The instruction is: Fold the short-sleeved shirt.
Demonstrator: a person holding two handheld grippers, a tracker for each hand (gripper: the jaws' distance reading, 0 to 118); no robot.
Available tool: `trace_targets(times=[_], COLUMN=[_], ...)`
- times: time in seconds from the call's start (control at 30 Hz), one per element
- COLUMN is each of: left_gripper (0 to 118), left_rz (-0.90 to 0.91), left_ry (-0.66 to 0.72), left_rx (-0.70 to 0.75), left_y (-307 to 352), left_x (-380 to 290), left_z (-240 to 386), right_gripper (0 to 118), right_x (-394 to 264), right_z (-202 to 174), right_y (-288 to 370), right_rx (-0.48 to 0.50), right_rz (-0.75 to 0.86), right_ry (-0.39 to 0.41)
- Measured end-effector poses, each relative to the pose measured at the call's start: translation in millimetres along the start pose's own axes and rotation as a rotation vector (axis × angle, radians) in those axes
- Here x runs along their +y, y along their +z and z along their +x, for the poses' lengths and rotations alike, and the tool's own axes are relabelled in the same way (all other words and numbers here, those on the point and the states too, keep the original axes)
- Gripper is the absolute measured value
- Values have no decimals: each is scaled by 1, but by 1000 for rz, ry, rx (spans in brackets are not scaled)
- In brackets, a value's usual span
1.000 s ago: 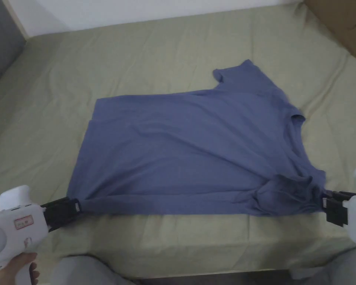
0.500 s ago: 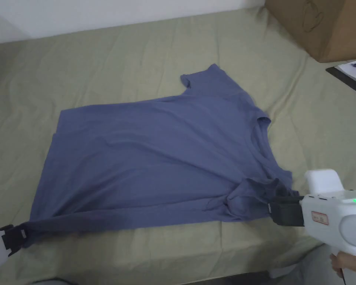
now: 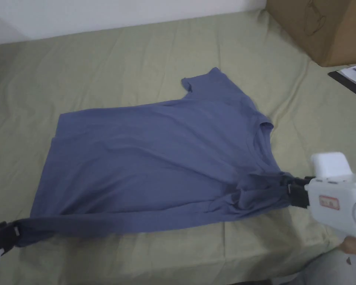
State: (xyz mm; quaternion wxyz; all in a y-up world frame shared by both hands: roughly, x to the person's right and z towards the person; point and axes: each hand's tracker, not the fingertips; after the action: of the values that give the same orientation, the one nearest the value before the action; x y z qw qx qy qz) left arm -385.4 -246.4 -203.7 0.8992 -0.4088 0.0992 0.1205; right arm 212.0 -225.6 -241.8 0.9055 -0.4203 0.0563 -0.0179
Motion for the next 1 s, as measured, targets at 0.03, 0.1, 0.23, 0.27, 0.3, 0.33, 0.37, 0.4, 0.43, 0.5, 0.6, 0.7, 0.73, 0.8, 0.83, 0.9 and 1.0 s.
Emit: trace_targets(times=[0.03, 0.1, 0.23, 0.27, 0.3, 0.33, 0.37, 0.4, 0.43, 0.5, 0.6, 0.7, 0.73, 0.8, 0.83, 0.9, 1.0], left_gripper=[1, 1, 1, 1, 1, 1, 1, 1, 6, 66, 116, 116, 115, 89, 61, 8, 3], left_rz=[2, 36, 33, 18, 0, -40, -70, -87, -115, -149, -156, -96, -91, -89, -83, -77, -84], left_ry=[-2, -36, -95, -110, -113, -122, -123, -119, -109, -74, -42, -43, -42, -45, -49, -53, -62], left_rx=[-3, 4, 25, 32, 34, 41, 49, 55, 66, 65, 22, 32, 36, 15, 0, -3, 12], left_y=[-1, -7, -42, -53, -67, -85, -98, -103, -110, -119, -103, -69, -57, -31, -20, -5, 1], left_x=[12, 36, 89, 98, 106, 111, 114, 111, 110, 109, 101, 92, 87, 74, 65, 44, 22], left_z=[3, 9, 26, 32, 37, 41, 44, 56, 59, 58, 54, 41, 38, 29, 27, 25, 19], right_gripper=[10, 10, 10, 10, 10, 10, 10, 10, 11, 49, 98, 95, 92, 54, 34, 8, 0], right_x=[12, 39, 94, 103, 110, 115, 118, 118, 115, 110, 96, 86, 83, 73, 68, 54, 33], right_z=[2, 6, 11, 12, 11, 9, 7, 4, 1, -3, 2, 8, 10, 14, 16, 14, 1], right_y=[0, -7, -51, -64, -82, -98, -110, -122, -133, -143, -135, -106, -95, -66, -55, -40, -30], right_rx=[5, -5, -43, -46, -54, -75, -99, -108, -121, -147, -121, -115, -111, -64, -48, -50, -70], right_rz=[8, 38, 35, 18, -10, -37, -65, -84, -107, -163, -158, -101, -76, -13, 4, 23, -19], right_ry=[-16, -29, -32, -41, -56, -53, -35, -14, 3, 36, 42, 4, -17, -70, -96, -86, 23])
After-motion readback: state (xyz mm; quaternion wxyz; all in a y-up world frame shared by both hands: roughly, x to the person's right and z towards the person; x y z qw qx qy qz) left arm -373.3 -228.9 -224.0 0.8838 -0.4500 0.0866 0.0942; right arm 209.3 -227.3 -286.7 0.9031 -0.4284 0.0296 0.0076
